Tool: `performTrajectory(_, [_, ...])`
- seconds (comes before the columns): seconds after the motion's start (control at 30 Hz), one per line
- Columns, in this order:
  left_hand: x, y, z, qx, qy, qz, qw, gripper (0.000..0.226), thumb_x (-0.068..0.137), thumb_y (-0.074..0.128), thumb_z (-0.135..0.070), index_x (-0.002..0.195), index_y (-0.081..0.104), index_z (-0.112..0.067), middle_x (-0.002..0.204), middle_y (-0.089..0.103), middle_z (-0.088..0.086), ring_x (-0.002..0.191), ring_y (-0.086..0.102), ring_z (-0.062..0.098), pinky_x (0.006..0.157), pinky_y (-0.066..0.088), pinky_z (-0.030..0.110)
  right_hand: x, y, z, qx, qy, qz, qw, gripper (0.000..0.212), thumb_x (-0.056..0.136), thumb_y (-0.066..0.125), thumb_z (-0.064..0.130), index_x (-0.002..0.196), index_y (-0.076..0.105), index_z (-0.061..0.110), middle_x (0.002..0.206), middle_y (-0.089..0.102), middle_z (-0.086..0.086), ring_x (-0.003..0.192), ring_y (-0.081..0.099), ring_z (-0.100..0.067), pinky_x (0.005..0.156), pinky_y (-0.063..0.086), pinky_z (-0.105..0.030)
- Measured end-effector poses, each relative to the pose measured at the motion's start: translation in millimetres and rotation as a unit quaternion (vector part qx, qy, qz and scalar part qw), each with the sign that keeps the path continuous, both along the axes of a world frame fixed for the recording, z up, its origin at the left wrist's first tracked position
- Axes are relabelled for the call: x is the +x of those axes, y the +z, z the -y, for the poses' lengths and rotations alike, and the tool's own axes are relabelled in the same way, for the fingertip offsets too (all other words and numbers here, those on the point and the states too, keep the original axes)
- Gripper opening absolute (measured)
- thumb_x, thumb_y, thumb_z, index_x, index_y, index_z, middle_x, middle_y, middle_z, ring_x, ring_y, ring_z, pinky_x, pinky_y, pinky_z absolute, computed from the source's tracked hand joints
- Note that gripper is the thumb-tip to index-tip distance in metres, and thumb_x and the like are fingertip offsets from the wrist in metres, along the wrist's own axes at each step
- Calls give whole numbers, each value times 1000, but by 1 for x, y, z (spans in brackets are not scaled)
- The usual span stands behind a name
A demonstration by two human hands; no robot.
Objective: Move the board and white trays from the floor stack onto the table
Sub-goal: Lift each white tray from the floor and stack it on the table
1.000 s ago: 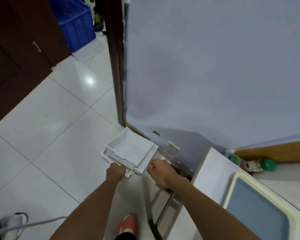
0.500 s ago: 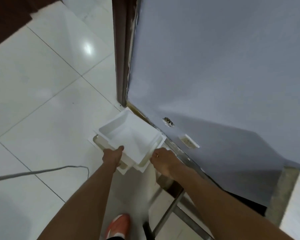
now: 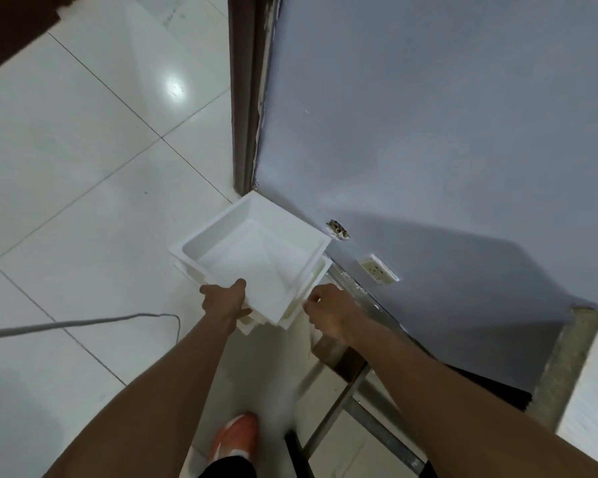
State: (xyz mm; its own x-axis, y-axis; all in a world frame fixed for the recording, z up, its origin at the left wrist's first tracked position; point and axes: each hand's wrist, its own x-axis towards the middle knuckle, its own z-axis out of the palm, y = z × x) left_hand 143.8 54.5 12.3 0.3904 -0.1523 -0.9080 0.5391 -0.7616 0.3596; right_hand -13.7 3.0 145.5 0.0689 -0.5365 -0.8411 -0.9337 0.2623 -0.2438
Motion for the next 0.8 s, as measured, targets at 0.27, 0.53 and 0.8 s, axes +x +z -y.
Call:
performTrajectory(0.27, [-8, 179, -59, -82, 121, -40, 988, 69, 78, 64, -9, 133, 24, -16, 105, 57, 6, 66, 71, 21, 77, 60, 45, 5, 109, -40, -12, -211, 49, 976, 66, 94, 52, 28, 149, 22, 5, 144, 44, -14, 125, 49, -32, 101, 49, -47])
performTrajectory(0.53, [-33, 333, -122, -193, 62, -35, 979, 68, 66, 65, -5, 129, 42, -13, 113, 69, 13, 93, 72, 31, 67, 61, 50, -15, 230, -74, -75, -234, 139, 959, 54, 82, 66, 19, 131, 42, 10, 125, 60, -6, 114, 60, -28, 92, 54, -40])
performTrajectory(0.8, [-80, 437, -160, -254, -9, -7, 967, 57, 68, 58, -1, 123, 47, -7, 103, 70, 18, 82, 71, 41, 68, 54, 67, -62, 312, -136, -176, -320, 209, 907, 52, 84, 49, -3, 132, 39, 14, 127, 58, -4, 119, 57, -28, 103, 49, -39])
